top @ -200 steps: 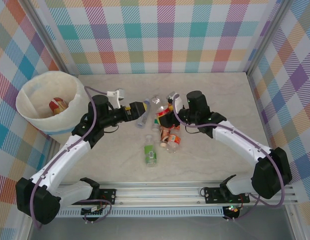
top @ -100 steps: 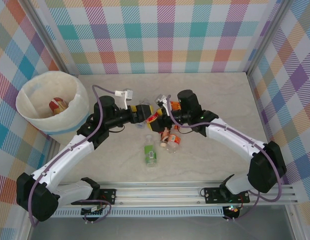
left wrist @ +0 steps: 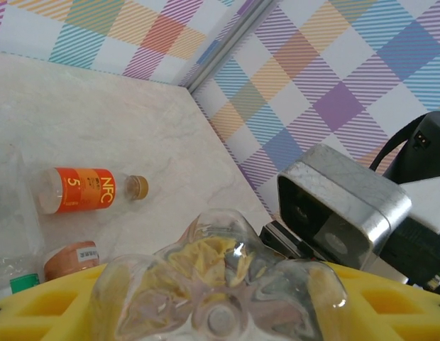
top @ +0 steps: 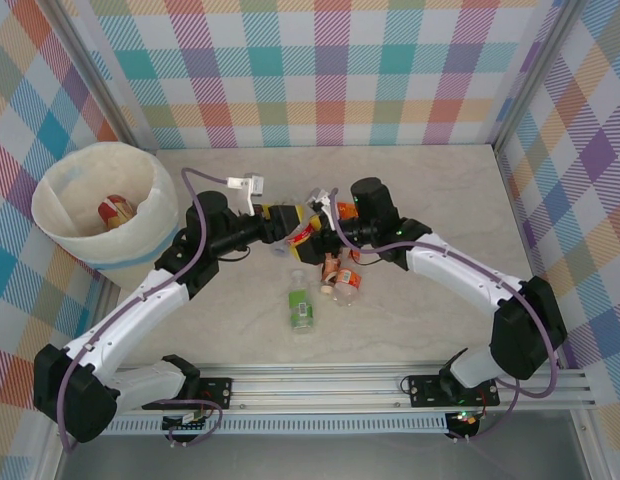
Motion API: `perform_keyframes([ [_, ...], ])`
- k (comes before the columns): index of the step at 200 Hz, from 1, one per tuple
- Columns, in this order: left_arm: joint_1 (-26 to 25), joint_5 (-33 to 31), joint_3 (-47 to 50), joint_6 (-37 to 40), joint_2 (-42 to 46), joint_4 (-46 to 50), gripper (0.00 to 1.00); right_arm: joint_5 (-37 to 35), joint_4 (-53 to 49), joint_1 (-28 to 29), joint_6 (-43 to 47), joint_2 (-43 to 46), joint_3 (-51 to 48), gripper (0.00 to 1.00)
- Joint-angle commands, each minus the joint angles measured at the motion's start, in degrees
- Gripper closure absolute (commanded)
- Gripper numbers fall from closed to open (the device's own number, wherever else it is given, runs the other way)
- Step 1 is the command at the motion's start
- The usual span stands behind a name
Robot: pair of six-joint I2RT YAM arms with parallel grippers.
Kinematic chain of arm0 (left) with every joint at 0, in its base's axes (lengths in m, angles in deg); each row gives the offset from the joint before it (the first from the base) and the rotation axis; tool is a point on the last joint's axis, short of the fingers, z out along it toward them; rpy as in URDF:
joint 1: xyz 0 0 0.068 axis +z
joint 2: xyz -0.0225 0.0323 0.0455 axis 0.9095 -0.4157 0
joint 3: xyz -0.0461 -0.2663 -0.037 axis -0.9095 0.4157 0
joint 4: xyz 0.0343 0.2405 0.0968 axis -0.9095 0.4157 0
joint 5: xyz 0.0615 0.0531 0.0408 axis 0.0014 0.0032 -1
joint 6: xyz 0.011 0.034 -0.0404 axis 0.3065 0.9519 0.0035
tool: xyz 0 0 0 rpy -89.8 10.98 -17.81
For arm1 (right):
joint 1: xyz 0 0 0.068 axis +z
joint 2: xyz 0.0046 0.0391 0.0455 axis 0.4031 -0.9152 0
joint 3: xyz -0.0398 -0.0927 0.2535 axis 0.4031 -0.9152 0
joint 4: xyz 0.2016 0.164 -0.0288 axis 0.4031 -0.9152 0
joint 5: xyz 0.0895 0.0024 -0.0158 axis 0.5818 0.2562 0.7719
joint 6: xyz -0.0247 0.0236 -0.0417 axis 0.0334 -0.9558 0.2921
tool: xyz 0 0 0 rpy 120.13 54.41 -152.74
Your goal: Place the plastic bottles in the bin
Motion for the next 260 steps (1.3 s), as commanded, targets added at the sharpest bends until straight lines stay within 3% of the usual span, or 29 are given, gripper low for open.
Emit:
perform_keyframes([
  [1,-0.3,-7.8,0.0,2.1,2.6,3.2,0.44,-0.2,9.0,0.4,0.2,2.2,-1.0,0.20],
  [50,0.1,-22.3,0.5,4.5,9.6,6.4,0.44,-18.3,19.2,0.3,0.0,9.0,-9.5,0.00],
  [88,0.3,-26.1,-7.2,13.3,12.1,10.4,0.42,-32.8,19.2,-0.3,-2.6,12.2,-11.4,0.00],
  [119,0.4,-44.8,-17.2,21.0,10.6,17.9,0.42,-37.3,22.1,-0.6,-5.9,15.7,-16.1,0.00],
  [151,1.1,-58.7,-22.3,32.4,8.3,15.3,0.41,-39.3,19.9,-0.9,-7.6,18.8,-17.9,0.00],
  [163,4.2,-63.0,-23.9,35.9,7.1,14.4,0.41,-40.4,18.7,-1.0,-7.7,20.2,-18.3,0.00],
  [172,8.6,-62.2,-25.4,35.0,6.3,15.5,0.41,-40.7,18.1,-1.0,-7.6,21.4,-18.6,0.00],
  [205,28.3,-47.9,-29.8,23.0,4.4,23.4,0.41,-42.5,15.5,-1.2,-7.2,25.9,-20.5,0.00],
  [245,38.8,-42.9,-32.9,17.7,-2.1,29.3,0.40,-44.5,14.9,-1.3,-8.8,29.4,-23.1,0.00],
  [260,42.9,-38.1,-32.9,13.7,-4.3,30.3,0.40,-44.9,14.6,-1.4,-8.6,30.3,-23.5,0.00],
])
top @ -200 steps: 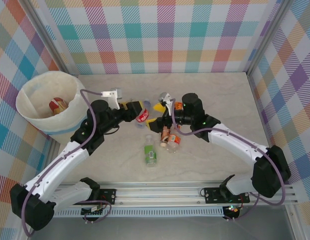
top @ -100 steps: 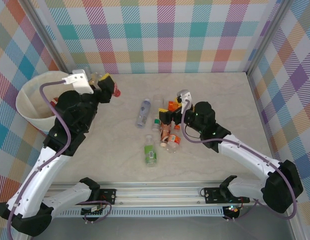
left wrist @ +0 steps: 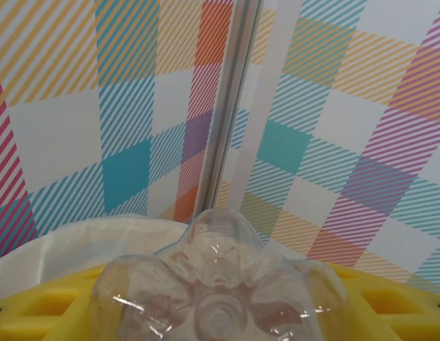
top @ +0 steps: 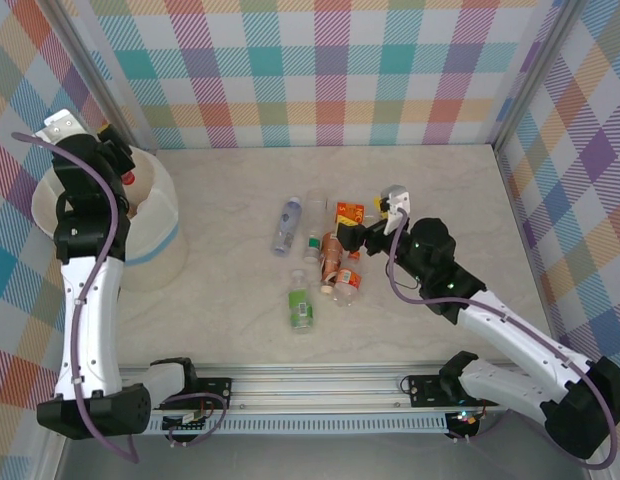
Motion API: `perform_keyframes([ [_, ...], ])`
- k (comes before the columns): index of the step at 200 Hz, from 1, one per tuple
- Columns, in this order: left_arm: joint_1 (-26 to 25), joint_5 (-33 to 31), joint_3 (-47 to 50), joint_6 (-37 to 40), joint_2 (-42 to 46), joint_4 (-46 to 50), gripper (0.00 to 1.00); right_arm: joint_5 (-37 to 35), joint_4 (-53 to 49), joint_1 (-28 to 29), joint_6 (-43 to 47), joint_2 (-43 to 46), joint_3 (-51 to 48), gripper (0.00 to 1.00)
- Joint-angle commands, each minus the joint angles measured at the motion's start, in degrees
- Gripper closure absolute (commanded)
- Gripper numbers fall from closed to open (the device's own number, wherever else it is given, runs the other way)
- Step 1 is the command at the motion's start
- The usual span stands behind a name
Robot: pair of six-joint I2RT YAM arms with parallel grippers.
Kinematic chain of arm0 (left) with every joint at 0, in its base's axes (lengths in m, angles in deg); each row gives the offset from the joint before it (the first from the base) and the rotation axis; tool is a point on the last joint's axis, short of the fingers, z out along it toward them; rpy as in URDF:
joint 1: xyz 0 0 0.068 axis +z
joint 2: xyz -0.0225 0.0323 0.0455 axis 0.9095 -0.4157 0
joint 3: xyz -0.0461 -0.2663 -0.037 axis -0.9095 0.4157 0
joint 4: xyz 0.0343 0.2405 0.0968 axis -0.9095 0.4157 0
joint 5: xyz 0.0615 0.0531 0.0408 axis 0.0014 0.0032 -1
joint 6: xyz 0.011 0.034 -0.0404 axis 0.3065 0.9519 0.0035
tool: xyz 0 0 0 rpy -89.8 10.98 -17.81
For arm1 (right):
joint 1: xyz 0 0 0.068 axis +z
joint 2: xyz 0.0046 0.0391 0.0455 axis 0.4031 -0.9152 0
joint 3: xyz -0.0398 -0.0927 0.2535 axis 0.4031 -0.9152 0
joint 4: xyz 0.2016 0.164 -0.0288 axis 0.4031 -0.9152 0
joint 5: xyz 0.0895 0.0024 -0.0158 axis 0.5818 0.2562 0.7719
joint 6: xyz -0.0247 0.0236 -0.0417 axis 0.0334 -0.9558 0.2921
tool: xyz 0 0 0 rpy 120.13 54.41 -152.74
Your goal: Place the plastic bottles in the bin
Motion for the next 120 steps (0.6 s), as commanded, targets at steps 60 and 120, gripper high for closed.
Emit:
perform_keyframes([
  [60,15.0,24.9,0.5,-17.9,-9.1,4.7,0.39,-2.9,-1.5,-0.4,-0.6,2.2,-0.8,0.00],
  [120,16.0,32.2,-0.5,-19.6,-13.6,5.6,0.26,-5.0,-2.5,-0.7,-1.7,-1.0,0.0,0.00],
])
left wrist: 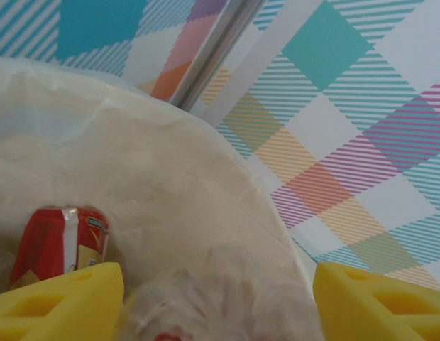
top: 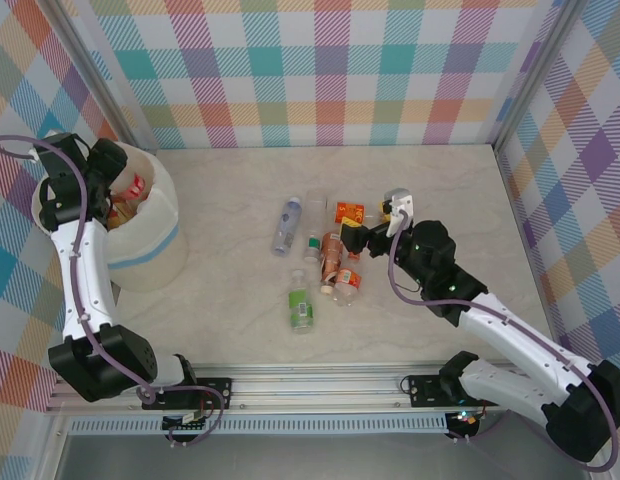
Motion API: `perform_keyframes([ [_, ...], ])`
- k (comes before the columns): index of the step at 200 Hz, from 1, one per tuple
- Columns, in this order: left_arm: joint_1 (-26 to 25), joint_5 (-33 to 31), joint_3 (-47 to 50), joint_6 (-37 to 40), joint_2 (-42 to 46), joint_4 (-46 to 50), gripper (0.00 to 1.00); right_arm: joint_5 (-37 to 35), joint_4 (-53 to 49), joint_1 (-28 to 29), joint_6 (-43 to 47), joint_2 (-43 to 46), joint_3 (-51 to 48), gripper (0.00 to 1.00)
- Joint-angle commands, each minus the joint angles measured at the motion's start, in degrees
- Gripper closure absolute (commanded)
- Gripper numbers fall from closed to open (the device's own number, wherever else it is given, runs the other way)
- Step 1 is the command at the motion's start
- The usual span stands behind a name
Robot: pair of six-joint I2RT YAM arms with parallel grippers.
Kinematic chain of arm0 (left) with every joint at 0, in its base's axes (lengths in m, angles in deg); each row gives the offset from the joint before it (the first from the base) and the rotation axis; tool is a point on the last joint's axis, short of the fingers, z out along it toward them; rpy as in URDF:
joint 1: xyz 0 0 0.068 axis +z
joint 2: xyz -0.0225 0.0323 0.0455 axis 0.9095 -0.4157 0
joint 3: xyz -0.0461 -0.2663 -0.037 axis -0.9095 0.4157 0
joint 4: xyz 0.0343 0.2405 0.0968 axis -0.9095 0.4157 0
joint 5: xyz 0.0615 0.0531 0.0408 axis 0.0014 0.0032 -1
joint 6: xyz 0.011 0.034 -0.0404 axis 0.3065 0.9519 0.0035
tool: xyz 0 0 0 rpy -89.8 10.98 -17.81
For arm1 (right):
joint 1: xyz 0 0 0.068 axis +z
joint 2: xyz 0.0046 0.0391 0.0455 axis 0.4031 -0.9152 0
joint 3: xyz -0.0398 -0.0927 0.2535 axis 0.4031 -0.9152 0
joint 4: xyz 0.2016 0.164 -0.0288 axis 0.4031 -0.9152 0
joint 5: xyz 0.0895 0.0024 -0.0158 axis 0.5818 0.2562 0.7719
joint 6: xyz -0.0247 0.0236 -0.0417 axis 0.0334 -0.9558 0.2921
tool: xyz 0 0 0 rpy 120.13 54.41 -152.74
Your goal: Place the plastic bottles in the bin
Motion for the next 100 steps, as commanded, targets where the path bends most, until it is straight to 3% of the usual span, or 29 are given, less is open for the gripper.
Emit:
perform_keyframes([
  [1,1.2,6.1,-0.9,-1.8,-1.8,0.4,0.25,-2.4,-0.7,-0.5,-1.5,-1.3,0.7,0.00],
  [55,1.1,9.0,-1.5,-2.9,-2.1,0.4,0.17,-9.2,-2.6,-1.6,-5.4,-3.4,0.8,0.00],
  [100,-1.3,9.2,-1.2,-2.3,1.0,1.0,0.14,-13.4,-4.8,-6.1,-12.1,-3.9,-0.9,0.00],
])
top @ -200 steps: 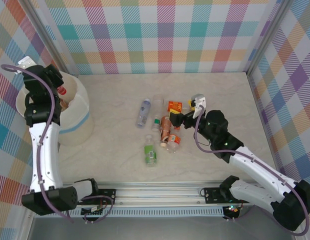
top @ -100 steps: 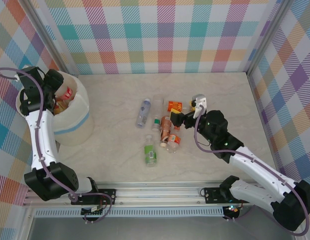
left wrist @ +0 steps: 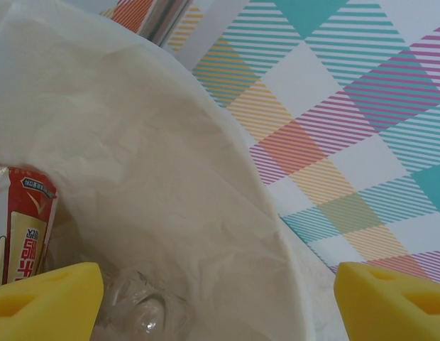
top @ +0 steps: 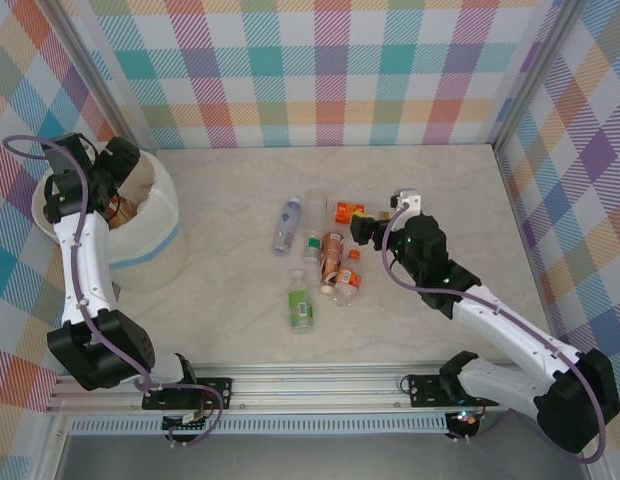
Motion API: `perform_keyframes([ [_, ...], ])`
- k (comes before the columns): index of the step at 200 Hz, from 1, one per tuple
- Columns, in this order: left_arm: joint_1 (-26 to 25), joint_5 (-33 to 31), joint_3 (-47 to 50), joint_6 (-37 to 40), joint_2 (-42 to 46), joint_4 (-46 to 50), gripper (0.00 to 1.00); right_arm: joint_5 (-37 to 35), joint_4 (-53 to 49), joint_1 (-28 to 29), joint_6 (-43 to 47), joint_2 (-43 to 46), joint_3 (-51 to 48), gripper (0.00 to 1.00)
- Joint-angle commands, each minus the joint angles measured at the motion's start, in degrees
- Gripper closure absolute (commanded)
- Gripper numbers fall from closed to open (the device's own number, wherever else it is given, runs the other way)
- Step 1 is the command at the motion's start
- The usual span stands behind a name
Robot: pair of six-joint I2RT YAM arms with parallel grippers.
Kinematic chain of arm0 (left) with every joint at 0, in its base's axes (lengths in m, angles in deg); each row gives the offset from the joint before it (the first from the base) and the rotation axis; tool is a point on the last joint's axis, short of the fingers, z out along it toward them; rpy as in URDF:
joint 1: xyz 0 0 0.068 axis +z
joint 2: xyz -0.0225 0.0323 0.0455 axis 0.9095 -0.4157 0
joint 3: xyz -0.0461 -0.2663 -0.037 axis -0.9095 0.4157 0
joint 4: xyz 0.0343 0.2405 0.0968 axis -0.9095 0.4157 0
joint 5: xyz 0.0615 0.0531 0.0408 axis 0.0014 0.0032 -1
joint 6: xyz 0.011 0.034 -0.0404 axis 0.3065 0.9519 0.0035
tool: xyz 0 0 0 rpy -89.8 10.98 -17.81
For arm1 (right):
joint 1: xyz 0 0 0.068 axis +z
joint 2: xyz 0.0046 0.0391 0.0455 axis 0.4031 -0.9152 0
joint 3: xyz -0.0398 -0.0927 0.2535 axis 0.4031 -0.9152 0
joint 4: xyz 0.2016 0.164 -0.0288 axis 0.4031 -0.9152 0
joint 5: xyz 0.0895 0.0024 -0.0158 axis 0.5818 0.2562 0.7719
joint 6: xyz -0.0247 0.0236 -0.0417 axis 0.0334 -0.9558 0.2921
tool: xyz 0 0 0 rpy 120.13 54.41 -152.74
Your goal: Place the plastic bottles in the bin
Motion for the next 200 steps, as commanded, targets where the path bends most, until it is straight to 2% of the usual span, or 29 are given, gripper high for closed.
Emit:
perform_keyframes([
  [1,-1.3,1.1,-1.1,0.3,3.7,0.5,0.14,-3.6,-1.1,-2.3,-5.3,-0.1,-0.9,0.00],
  [30,-5.1,-0.8,-0.7,1.6,6.2,0.8,0.11,-3.6,-2.7,-5.8,-7.8,0.0,-1.9,0.00],
  [54,-10.4,-1.3,0.3,2.1,8.0,-0.6,0.09,-2.8,-4.5,-7.9,-7.3,-0.1,-1.8,0.00],
  [100,-20.3,-4.3,2.2,2.0,10.8,-2.4,0.04,3.0,-2.9,-13.4,2.6,-3.2,-0.3,0.00],
  [120,-23.1,0.1,4.2,0.6,11.3,-5.5,0.00,6.6,-3.2,-15.9,8.3,-6.9,2.9,0.00],
  [142,-23.5,5.9,5.8,-1.8,11.2,-7.0,0.00,8.3,-3.8,-17.8,15.6,-11.9,6.4,0.00],
  [178,-23.8,14.1,10.0,-2.7,13.4,-8.0,0.00,18.2,-11.0,-22.0,29.5,-20.4,13.6,0.00],
  [200,-24.3,17.6,13.0,-1.9,16.0,-7.9,0.00,28.9,-18.7,-24.3,39.7,-26.3,18.6,0.00],
])
